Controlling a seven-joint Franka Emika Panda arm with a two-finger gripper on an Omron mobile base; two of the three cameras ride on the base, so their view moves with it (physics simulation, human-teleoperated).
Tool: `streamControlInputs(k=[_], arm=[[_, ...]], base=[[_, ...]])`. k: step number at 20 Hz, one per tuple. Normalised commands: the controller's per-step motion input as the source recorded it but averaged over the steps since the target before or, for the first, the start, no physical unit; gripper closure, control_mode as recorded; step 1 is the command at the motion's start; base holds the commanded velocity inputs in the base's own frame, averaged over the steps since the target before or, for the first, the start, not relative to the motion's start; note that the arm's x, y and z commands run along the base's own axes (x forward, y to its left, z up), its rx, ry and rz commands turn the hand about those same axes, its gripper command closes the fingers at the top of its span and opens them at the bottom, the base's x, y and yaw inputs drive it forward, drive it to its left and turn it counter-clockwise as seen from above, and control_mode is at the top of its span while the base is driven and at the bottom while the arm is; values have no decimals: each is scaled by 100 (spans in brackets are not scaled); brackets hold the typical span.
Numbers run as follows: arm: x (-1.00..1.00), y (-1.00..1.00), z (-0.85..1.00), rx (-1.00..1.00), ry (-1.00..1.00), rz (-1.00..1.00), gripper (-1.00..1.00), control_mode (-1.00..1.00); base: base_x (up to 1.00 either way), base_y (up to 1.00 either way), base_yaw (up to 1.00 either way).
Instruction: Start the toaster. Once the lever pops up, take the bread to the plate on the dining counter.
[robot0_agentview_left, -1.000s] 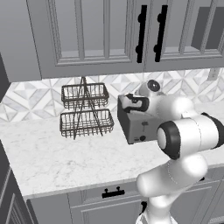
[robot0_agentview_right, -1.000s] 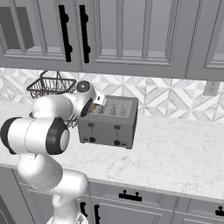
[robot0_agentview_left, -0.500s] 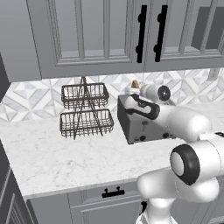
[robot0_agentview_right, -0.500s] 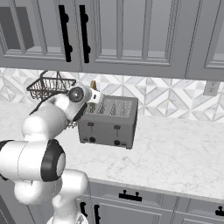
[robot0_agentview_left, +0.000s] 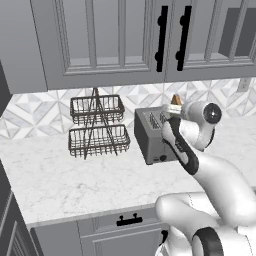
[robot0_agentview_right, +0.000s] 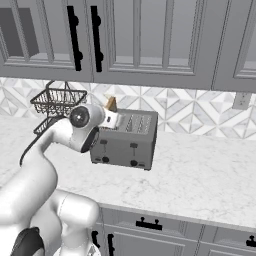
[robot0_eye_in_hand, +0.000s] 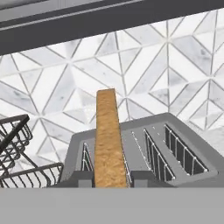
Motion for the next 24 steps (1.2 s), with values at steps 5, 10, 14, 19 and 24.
streamControlInputs(k=[5, 10, 14, 19, 24], arm=[[-100, -61, 100, 5, 32, -8, 100, -100], [-100, -49, 19, 3, 5, -3, 100, -100], [-100, -5, 3, 3, -30, 1, 100, -100], [-49, 2, 4, 0, -46, 0, 100, -100], [-10, 3, 1, 0, -22, 0, 100, -100]], base=[[0, 0, 0], [0, 0, 0], [0, 0, 0], [0, 0, 0], [0, 0, 0]])
